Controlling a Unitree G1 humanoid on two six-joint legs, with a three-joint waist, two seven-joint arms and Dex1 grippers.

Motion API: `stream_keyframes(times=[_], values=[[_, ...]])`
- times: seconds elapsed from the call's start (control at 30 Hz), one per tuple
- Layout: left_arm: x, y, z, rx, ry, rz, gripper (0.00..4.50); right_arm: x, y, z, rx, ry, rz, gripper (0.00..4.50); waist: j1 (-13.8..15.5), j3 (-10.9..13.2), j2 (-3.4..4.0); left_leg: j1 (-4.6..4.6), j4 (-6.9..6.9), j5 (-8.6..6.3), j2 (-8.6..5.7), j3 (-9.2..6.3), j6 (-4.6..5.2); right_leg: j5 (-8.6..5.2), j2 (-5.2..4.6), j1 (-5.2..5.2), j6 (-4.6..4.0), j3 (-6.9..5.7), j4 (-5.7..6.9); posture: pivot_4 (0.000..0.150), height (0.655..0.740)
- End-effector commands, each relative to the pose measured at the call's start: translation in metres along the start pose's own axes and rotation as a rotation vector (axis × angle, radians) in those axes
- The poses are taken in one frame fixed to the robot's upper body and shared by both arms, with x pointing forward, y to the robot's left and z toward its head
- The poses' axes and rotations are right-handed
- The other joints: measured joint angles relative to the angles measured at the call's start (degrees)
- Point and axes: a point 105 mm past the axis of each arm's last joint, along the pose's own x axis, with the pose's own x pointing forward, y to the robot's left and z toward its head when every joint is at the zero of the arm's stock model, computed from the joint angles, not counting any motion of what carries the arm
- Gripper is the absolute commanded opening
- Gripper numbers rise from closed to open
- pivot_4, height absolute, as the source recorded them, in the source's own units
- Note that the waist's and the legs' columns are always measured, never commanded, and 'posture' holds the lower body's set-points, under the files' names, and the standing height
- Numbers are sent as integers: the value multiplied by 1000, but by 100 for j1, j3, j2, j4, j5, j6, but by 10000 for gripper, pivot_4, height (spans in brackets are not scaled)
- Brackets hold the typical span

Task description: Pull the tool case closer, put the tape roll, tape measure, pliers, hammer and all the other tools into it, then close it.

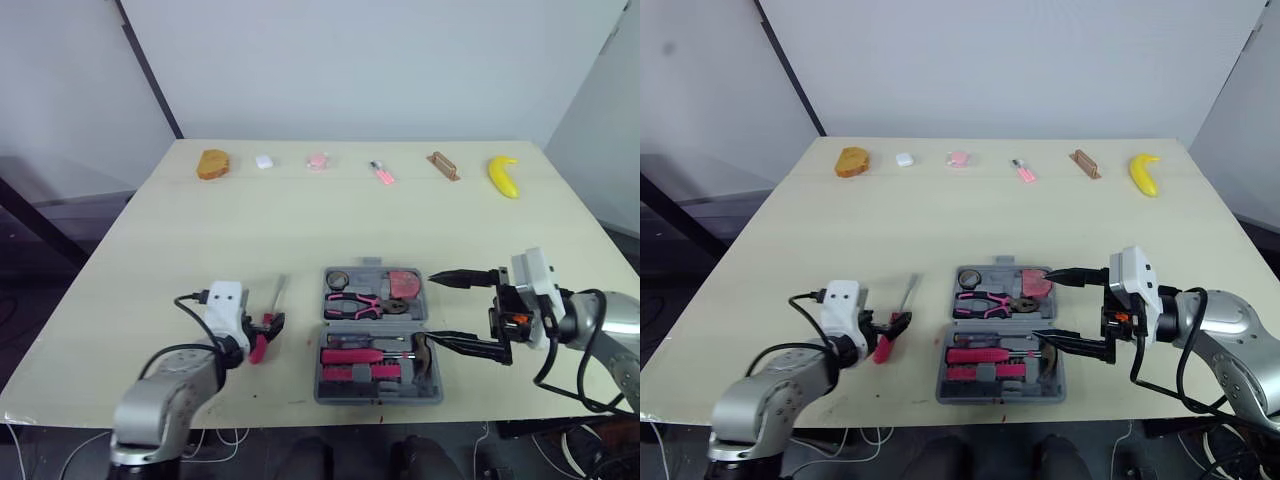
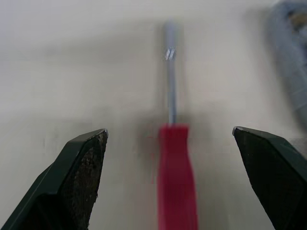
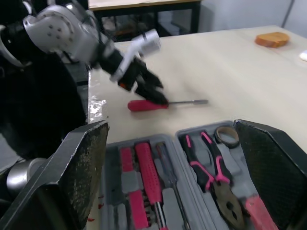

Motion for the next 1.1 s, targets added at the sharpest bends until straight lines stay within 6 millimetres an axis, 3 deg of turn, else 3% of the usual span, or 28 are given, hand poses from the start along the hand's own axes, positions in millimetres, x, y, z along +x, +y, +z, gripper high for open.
stream_keyframes(times=[0.03,0.13,0.23,0.4,0.43,0.6,0.83,1.1], values=[[2,-1,-2,16,25,45,45000,0,0,9,-30,-10,15,43694,22,0,0,0,0,0,-1,0,0,0,-1,0,0,0,0,1500,7400],[4,-4,-3,16,31,49,45000,0,-1,9,-32,-8,14,43694,26,0,0,1,0,0,-4,-2,0,0,-3,1,-1,0,0,1500,7400],[10,-8,4,3,-6,47,36800,-1,-3,7,-31,-5,10,45000,40,0,0,0,0,0,-7,-3,-1,0,-5,1,-1,-1,0,1500,7400],[21,-11,8,-7,-28,39,14851,1,-3,3,-26,-1,2,45000,38,0,1,-4,2,1,-15,-10,-1,0,-12,2,-1,-7,0,1500,7400],[22,-10,7,-3,-28,39,5510,1,-3,2,-26,0,1,45000,38,0,1,-3,1,1,-15,-9,-1,0,-13,1,-1,-6,0,1500,7400],[21,0,1,21,-38,27,4815,0,-3,-1,-19,3,-9,45000,39,-3,5,-2,0,1,-15,-14,-1,0,-13,2,-1,-9,2,1500,7400],[11,14,10,30,-90,-33,4815,-4,-3,-5,-14,8,-25,45000,15,-3,7,-1,0,1,-11,-13,-1,-1,-10,2,-3,-10,3,1500,7400],[-30,-26,34,281,-142,-595,4775,-14,-2,-8,-2,23,-53,45000,45,11,10,-5,-2,1,-7,-10,-1,-3,-12,-2,-6,-12,-1,1500,7400]])
